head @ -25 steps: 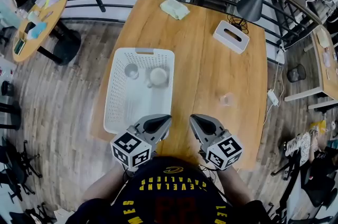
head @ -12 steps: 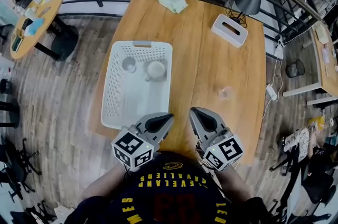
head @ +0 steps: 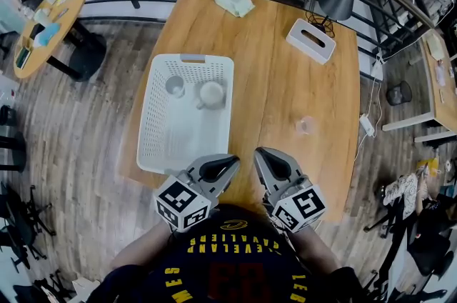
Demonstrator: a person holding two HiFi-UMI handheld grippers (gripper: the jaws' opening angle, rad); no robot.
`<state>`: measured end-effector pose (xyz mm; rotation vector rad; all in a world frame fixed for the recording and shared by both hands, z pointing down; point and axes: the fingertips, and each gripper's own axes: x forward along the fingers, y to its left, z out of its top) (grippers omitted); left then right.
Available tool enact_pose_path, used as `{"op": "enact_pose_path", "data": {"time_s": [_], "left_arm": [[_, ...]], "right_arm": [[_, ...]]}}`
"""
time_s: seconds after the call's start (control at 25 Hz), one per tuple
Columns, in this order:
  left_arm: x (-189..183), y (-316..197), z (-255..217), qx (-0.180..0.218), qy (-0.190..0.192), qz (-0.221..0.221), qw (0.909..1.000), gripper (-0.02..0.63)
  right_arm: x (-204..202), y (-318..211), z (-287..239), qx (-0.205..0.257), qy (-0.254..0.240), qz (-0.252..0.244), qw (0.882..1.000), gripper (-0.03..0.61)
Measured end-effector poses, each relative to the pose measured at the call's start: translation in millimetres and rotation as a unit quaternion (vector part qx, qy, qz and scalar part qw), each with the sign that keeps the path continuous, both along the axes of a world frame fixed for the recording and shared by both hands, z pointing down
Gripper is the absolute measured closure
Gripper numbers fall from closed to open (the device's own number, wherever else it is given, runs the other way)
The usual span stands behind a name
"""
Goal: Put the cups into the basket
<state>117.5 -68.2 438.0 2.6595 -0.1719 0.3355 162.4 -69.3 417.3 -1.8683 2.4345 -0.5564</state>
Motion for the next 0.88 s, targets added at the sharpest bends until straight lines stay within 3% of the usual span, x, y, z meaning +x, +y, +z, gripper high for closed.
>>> {"op": "enact_pose_path", "data": {"time_s": [0.88], "left_arm": [[4.8,0.3,0.2,0.007,0.008,0.006,0.9999,0.601]], "right_arm": [[13.8,1.9,14.0,-0.014,0.013,0.029,0.999,0.565]]}}
